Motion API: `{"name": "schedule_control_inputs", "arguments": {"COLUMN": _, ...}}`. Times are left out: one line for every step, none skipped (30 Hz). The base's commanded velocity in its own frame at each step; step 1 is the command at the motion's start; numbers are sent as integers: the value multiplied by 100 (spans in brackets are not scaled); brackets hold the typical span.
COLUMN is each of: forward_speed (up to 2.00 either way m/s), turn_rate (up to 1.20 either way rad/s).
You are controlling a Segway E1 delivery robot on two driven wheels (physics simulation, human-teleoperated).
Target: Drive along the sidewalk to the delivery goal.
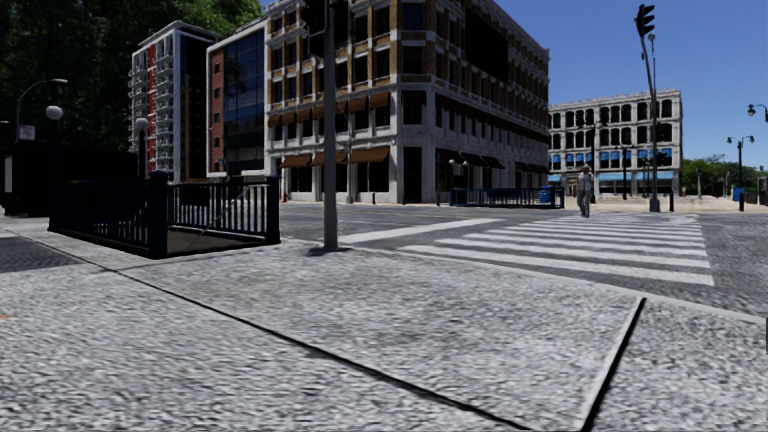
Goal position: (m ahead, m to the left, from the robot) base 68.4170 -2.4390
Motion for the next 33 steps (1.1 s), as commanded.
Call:
{"name": "schedule_control_inputs", "arguments": {"forward_speed": 200, "turn_rate": -40}}
{"name": "schedule_control_inputs", "arguments": {"forward_speed": 194, "turn_rate": -52}}
{"name": "schedule_control_inputs", "arguments": {"forward_speed": 194, "turn_rate": -52}}
{"name": "schedule_control_inputs", "arguments": {"forward_speed": 177, "turn_rate": -55}}
{"name": "schedule_control_inputs", "arguments": {"forward_speed": 163, "turn_rate": -57}}
{"name": "schedule_control_inputs", "arguments": {"forward_speed": 157, "turn_rate": -57}}
{"name": "schedule_control_inputs", "arguments": {"forward_speed": 156, "turn_rate": -57}}
{"name": "schedule_control_inputs", "arguments": {"forward_speed": 156, "turn_rate": -57}}
{"name": "schedule_control_inputs", "arguments": {"forward_speed": 155, "turn_rate": -57}}
{"name": "schedule_control_inputs", "arguments": {"forward_speed": 155, "turn_rate": -57}}
{"name": "schedule_control_inputs", "arguments": {"forward_speed": 155, "turn_rate": -57}}
{"name": "schedule_control_inputs", "arguments": {"forward_speed": 155, "turn_rate": -57}}
{"name": "schedule_control_inputs", "arguments": {"forward_speed": 155, "turn_rate": -57}}
{"name": "schedule_control_inputs", "arguments": {"forward_speed": 155, "turn_rate": -57}}
{"name": "schedule_control_inputs", "arguments": {"forward_speed": 155, "turn_rate": -57}}
{"name": "schedule_control_inputs", "arguments": {"forward_speed": 155, "turn_rate": -57}}
{"name": "schedule_control_inputs", "arguments": {"forward_speed": 155, "turn_rate": -57}}
{"name": "schedule_control_inputs", "arguments": {"forward_speed": 155, "turn_rate": -57}}
{"name": "schedule_control_inputs", "arguments": {"forward_speed": 155, "turn_rate": -57}}
{"name": "schedule_control_inputs", "arguments": {"forward_speed": 155, "turn_rate": -57}}
{"name": "schedule_control_inputs", "arguments": {"forward_speed": 155, "turn_rate": -57}}
{"name": "schedule_control_inputs", "arguments": {"forward_speed": 155, "turn_rate": -57}}
{"name": "schedule_control_inputs", "arguments": {"forward_speed": 155, "turn_rate": -57}}
{"name": "schedule_control_inputs", "arguments": {"forward_speed": 155, "turn_rate": -57}}
{"name": "schedule_control_inputs", "arguments": {"forward_speed": 155, "turn_rate": -57}}
{"name": "schedule_control_inputs", "arguments": {"forward_speed": 155, "turn_rate": -57}}
{"name": "schedule_control_inputs", "arguments": {"forward_speed": 155, "turn_rate": -57}}
{"name": "schedule_control_inputs", "arguments": {"forward_speed": 155, "turn_rate": -57}}
{"name": "schedule_control_inputs", "arguments": {"forward_speed": 155, "turn_rate": -57}}
{"name": "schedule_control_inputs", "arguments": {"forward_speed": 155, "turn_rate": -57}}
{"name": "schedule_control_inputs", "arguments": {"forward_speed": 155, "turn_rate": -57}}
{"name": "schedule_control_inputs", "arguments": {"forward_speed": 155, "turn_rate": -57}}
{"name": "schedule_control_inputs", "arguments": {"forward_speed": 155, "turn_rate": -57}}
